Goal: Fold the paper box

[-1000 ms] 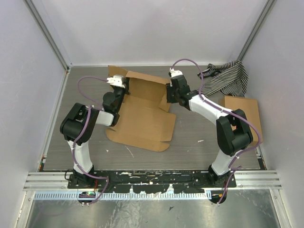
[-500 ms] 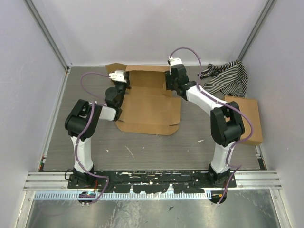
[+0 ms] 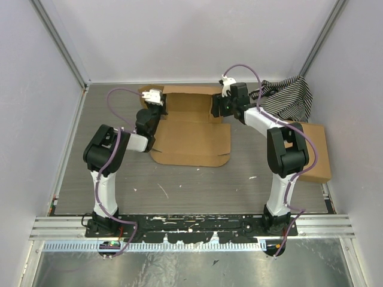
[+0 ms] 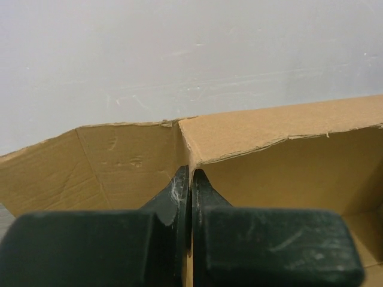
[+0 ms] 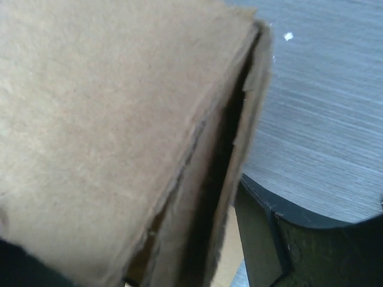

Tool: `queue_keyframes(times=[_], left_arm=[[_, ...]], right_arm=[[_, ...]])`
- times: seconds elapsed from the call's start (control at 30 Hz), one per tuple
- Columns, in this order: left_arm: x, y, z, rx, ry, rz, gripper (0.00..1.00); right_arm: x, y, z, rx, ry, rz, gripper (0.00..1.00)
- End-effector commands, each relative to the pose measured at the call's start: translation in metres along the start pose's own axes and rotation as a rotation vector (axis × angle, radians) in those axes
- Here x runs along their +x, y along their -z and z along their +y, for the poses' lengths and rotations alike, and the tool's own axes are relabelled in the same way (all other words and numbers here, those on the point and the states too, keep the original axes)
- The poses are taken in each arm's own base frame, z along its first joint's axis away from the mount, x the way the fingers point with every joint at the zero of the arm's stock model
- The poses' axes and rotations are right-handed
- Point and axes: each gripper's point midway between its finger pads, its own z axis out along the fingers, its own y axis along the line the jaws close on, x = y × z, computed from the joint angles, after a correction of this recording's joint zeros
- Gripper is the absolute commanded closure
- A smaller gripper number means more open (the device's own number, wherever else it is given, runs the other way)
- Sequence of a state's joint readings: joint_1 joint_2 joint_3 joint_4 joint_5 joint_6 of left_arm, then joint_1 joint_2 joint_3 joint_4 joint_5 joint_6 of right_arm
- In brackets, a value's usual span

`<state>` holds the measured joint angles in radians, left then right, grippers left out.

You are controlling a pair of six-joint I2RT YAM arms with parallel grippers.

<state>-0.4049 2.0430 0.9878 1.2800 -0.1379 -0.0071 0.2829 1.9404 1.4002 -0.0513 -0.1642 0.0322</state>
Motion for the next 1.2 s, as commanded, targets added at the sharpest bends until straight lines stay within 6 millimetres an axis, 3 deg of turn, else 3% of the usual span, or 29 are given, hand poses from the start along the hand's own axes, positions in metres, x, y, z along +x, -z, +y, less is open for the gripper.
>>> queue_keyframes(times=[0.0, 0.1, 0.47, 0.67, 0.93, 1.17], left_arm=[[0.007, -0.009, -0.009, 0.018, -0.012, 0.028, 0.96], [0.013, -0.013, -0.007, -0.001, -0.017, 0.073, 1.0], [0.008, -0.007, -0.005, -0.035, -0.026, 0.095, 1.0], [0.003, -0.003, -0.015, -0.016, -0.022, 0.074, 1.0], [0.001, -0.002, -0.021, -0.005, -0.032, 0.069, 1.0], [-0.001, 0.0, -0.022, -0.008, -0.042, 0.068, 1.0]], right_arm=[[-0.016, 0.015, 0.024, -0.144, 0.08, -0.036, 0.33], [-0.009, 0.013, 0.019, -0.124, 0.085, -0.01, 0.33], [0.003, 0.009, -0.014, 0.07, 0.031, -0.003, 0.34], [-0.003, 0.005, -0.023, 0.138, -0.049, -0.083, 0.48], [-0.01, 0.007, -0.003, 0.033, -0.061, -0.121, 0.63], [-0.007, 0.003, -0.017, 0.166, -0.083, -0.126, 0.75]])
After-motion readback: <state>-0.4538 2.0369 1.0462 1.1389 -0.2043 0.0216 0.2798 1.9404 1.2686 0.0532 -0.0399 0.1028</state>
